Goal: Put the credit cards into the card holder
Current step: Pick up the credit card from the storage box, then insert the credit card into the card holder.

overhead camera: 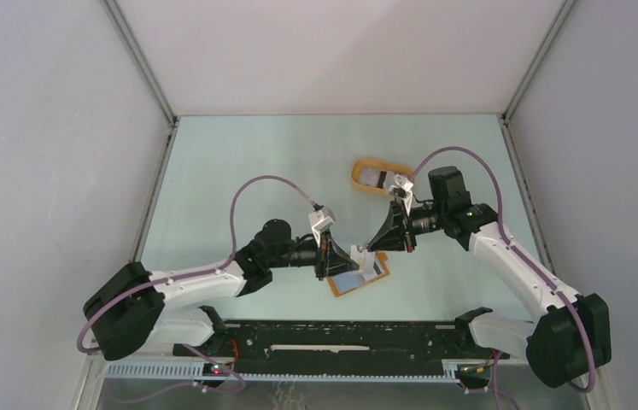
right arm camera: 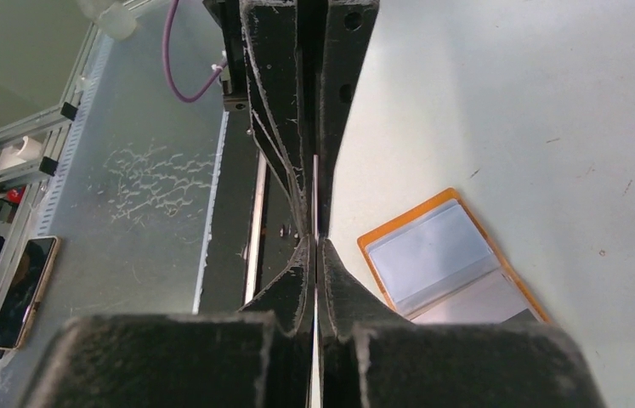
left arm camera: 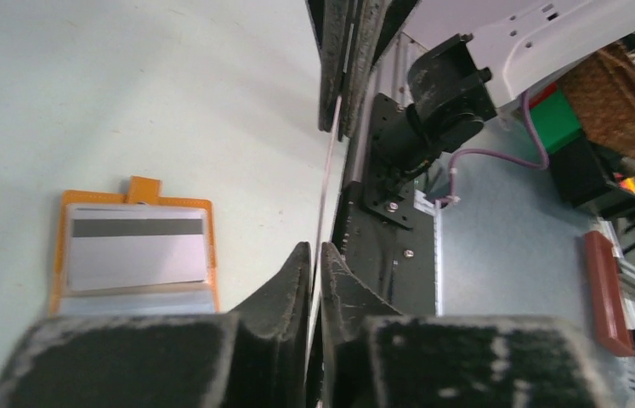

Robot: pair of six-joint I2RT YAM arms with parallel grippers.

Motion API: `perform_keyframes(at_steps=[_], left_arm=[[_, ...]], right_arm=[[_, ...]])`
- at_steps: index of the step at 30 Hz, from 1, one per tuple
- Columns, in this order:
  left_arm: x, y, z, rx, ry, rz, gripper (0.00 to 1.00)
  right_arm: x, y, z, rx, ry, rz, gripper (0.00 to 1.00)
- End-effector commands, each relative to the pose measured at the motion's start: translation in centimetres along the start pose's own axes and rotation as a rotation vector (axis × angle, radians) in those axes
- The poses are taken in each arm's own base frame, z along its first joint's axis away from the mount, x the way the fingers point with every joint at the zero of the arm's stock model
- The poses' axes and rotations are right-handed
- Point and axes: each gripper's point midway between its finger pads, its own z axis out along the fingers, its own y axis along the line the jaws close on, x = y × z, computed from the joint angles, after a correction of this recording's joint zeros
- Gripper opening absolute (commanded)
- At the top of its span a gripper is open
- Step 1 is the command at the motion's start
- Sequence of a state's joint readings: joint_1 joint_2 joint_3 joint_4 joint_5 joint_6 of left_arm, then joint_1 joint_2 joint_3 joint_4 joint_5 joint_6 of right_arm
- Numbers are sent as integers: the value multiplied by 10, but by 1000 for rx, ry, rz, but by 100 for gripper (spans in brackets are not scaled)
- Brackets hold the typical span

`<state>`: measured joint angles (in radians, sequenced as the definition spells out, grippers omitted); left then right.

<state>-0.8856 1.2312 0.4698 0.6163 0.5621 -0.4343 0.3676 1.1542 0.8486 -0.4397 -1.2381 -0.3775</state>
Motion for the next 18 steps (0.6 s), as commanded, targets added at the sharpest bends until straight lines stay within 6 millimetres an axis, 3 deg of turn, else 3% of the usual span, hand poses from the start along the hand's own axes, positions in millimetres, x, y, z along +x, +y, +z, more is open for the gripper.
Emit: perform_keyframes(at_steps=[1,2,5,11,14,18], left_arm=[[-33,-1,-4,-28,-95,62,23],[-32,3,-6,-50,-102,63,34],[-28,10,-18,-109,-121,97,51],[-21,26,-48,-248,-207,119,73],[-14,36,-61,-310,-270,65,97],[0,43,-63,-321,-301,-17,100]], right_arm=[[-9,1,0,4,5,-51,0],[-9,-1,0,13,9,-49,0],[-7,-7,-2,40,13,-26,0],[4,-28,-1,99,40,83,0],[14,-42,1,143,66,151,0],[28,-64,2,221,98,238,0]])
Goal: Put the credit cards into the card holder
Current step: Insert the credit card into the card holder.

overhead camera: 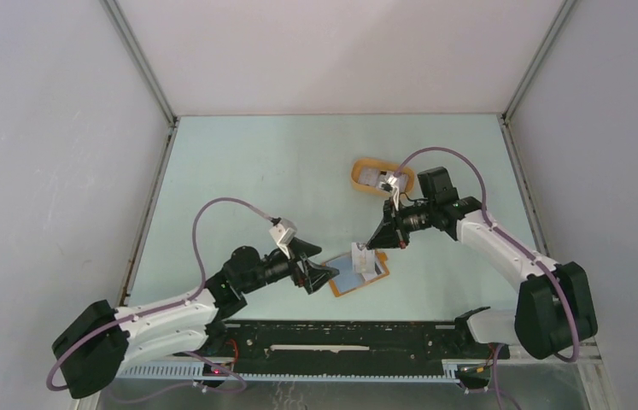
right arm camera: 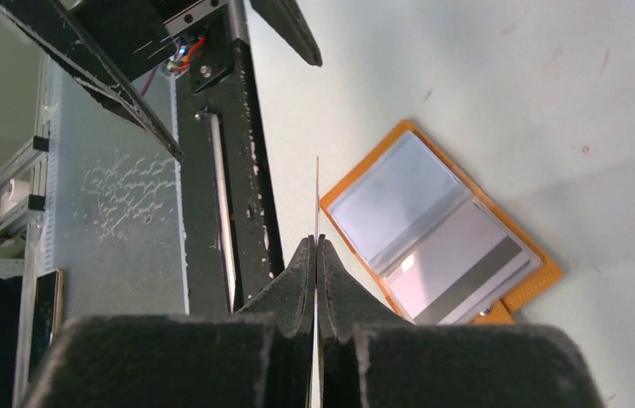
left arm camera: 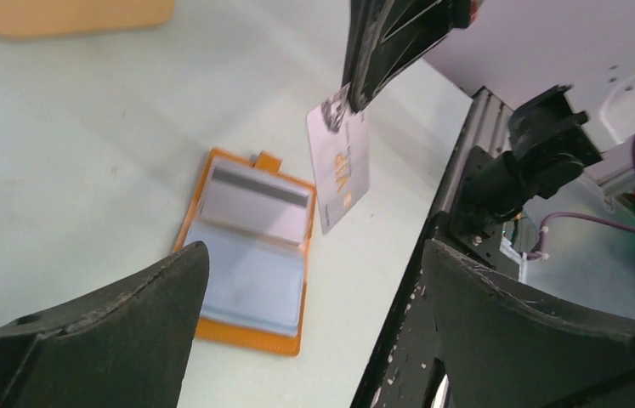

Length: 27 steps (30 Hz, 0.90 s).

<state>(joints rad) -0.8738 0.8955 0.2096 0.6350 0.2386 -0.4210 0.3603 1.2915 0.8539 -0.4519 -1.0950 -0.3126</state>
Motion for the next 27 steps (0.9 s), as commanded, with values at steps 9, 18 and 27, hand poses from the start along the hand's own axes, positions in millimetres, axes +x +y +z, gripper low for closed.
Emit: perform_keyframes(at_steps=[9,18,27], left_arm=[[19,-1,20,51,-12,-229,66],[49,15,45,8,73,-323,31],[94,44,46,-128,202,-362,22]], right_arm=[[3,-52,6,130,15,226,0],[18,-76,14,135,62,375,0],[31,-93,16,207,101,422,0]])
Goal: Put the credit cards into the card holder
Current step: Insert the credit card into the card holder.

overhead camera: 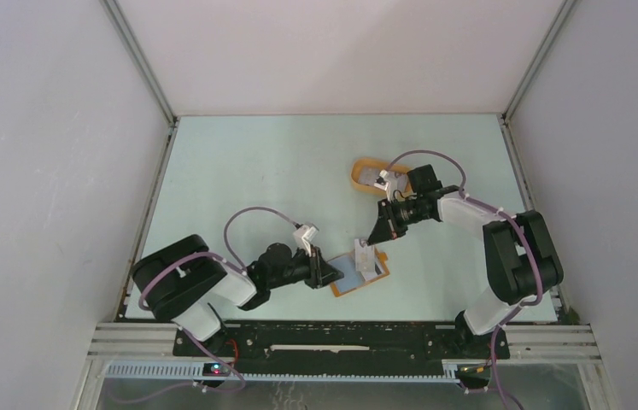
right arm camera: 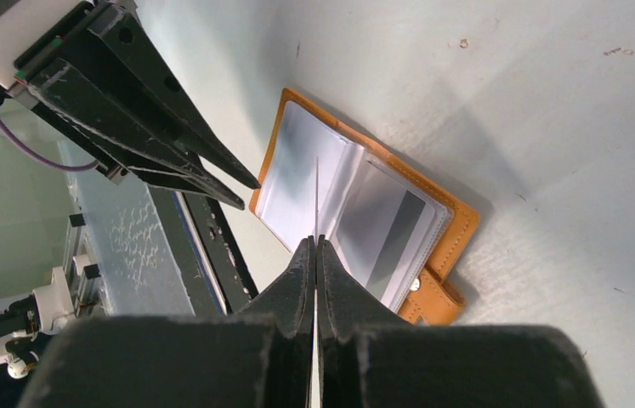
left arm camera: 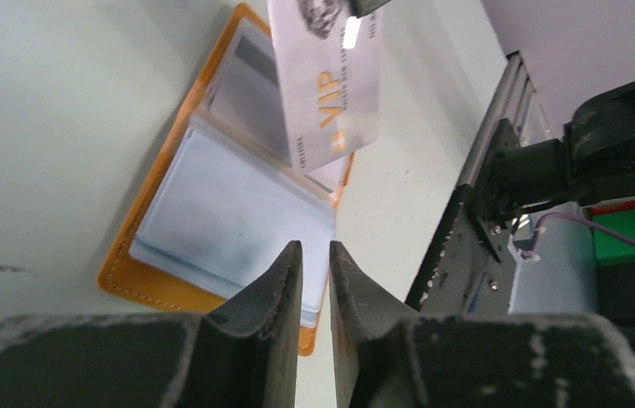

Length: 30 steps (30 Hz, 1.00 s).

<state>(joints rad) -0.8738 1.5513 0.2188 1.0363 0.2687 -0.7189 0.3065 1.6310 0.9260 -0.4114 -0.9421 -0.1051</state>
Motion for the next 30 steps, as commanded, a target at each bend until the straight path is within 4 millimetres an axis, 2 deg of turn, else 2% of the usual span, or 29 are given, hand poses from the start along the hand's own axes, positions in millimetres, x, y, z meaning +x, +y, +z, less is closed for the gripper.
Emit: perform_keyframes(at_steps=[1,8,19,30], left_arm=[[-6,7,11,-28,-13,-10,21],[5,20,12,-69,11,-24,19],[9,23,11,-75,17,-28,18],[11,26,9,-84,18,-27,18]], right_arm=[[-11,-6,-1,40,-14,7,0],[-7,-7,4,14,2,44,0],[0,-5,12,-48,30,110,0],[7,-12,18,-43,56,166,0]])
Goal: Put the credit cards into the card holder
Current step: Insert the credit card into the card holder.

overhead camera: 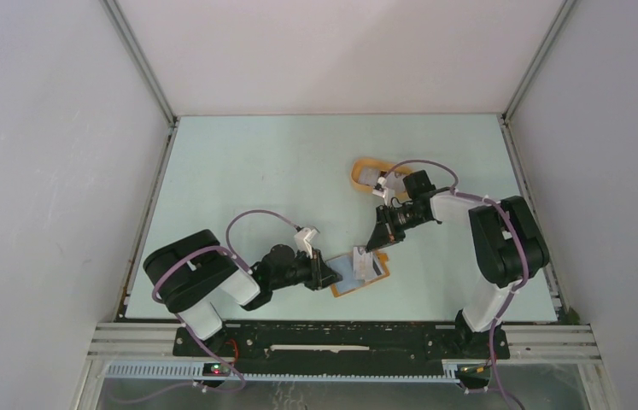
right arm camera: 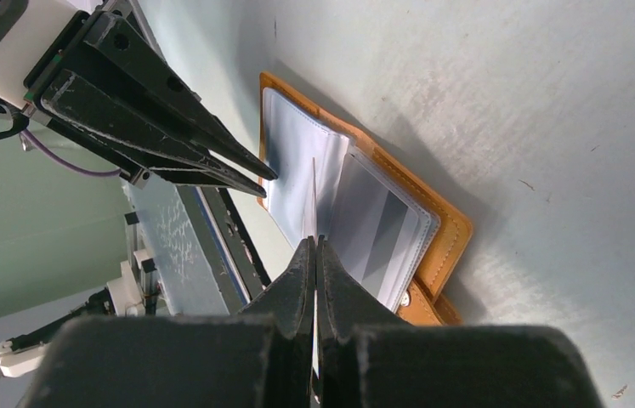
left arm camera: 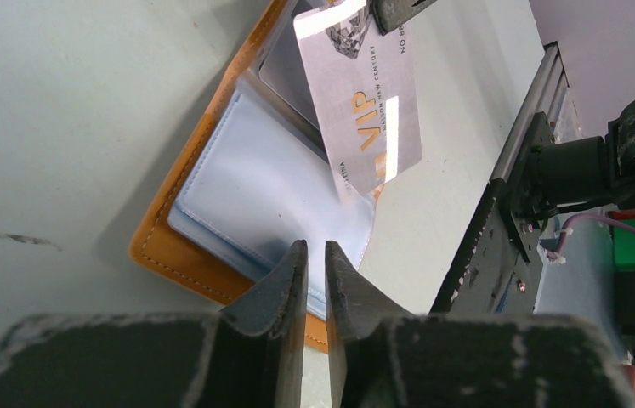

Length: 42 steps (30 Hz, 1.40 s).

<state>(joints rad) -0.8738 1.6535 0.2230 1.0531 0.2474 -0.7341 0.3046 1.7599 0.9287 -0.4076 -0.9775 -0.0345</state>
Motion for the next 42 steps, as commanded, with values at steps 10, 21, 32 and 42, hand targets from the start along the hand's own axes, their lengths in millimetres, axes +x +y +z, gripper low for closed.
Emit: perform_keyframes(at_steps=[10,21,32,42], left_arm=[[-8,4,2,-20,-32,15,18],[-11,12,-2,-37,-39,15,18],[-11,14,-2,-36,-28,17,18],[-11,13,-1,-30,-21,16,18]], right_arm=[[-2,-3,17,65,68,42,0],[3,-11,21,156,112,60,0],[11,-9,36,164,177,100,0],[8,-8,42,142,179,145,1]])
